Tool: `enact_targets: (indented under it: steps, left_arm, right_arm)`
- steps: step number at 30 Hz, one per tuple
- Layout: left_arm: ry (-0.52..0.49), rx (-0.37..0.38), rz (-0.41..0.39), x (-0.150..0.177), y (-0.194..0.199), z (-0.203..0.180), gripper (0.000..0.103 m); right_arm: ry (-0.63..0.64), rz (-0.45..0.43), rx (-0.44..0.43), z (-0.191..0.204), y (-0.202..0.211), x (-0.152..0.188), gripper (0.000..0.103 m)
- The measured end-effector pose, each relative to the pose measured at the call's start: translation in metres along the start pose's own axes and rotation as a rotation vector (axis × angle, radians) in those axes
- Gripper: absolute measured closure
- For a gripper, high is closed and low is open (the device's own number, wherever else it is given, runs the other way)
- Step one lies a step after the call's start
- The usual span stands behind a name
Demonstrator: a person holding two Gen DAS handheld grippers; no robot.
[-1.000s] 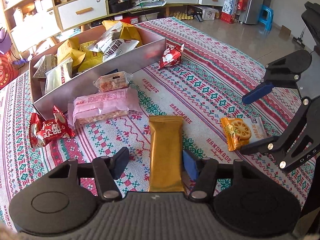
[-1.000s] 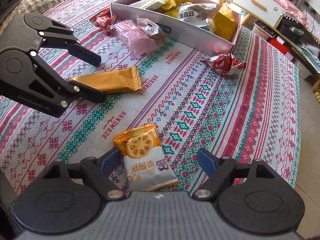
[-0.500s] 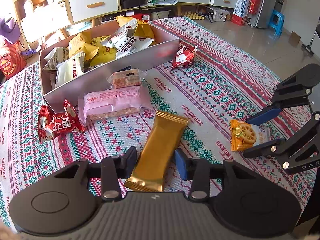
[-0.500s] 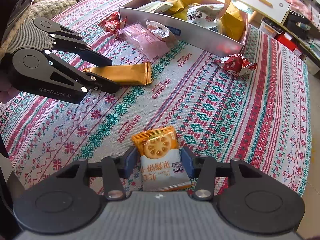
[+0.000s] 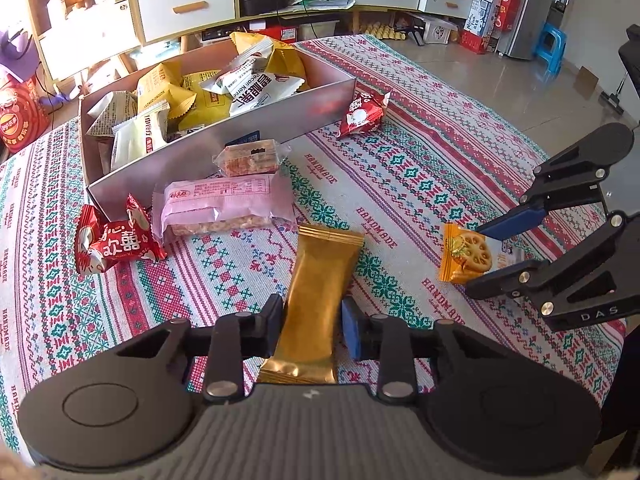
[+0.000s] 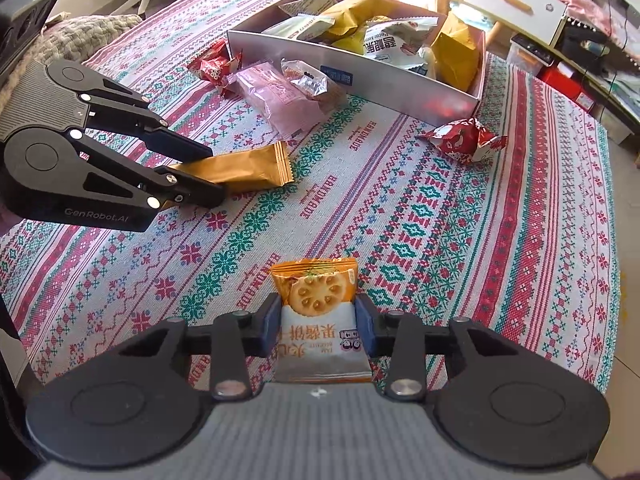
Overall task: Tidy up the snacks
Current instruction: 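Carry the gold bar and lotus-root cracker packet into the box with both tools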
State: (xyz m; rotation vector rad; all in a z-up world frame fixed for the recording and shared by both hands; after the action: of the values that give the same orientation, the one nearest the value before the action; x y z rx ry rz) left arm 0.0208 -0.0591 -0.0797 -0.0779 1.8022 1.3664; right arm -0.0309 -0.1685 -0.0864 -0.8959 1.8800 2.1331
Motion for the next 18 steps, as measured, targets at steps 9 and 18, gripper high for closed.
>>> enact_targets:
  steps: [9, 18]
  left_arm:
    - [0.034, -0.008, -0.013, -0.004, 0.006, 0.007, 0.067]
    - [0.073, -0.018, -0.054, -0.014, 0.021, 0.019, 0.067]
  right_arm:
    - [-0.049, -0.022, 0.017, -0.006, 0.002, -0.009, 0.067]
    - [-0.094, -0.068, 0.038, -0.008, 0.007, -0.032, 0.067]
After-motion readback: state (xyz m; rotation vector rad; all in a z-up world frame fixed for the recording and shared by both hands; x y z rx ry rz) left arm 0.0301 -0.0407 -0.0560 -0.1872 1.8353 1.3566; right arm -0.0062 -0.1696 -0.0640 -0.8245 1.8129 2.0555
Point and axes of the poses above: each gripper's, at about its wrist camera, not at the fingertips, and y roughly against the way its jaws point, z to its left, x to its underside, the point moved 4 cm from there along -y, roughly the way its jaws point, and after that the axes turned 6 degrees about -z, right-handed, at the moved point
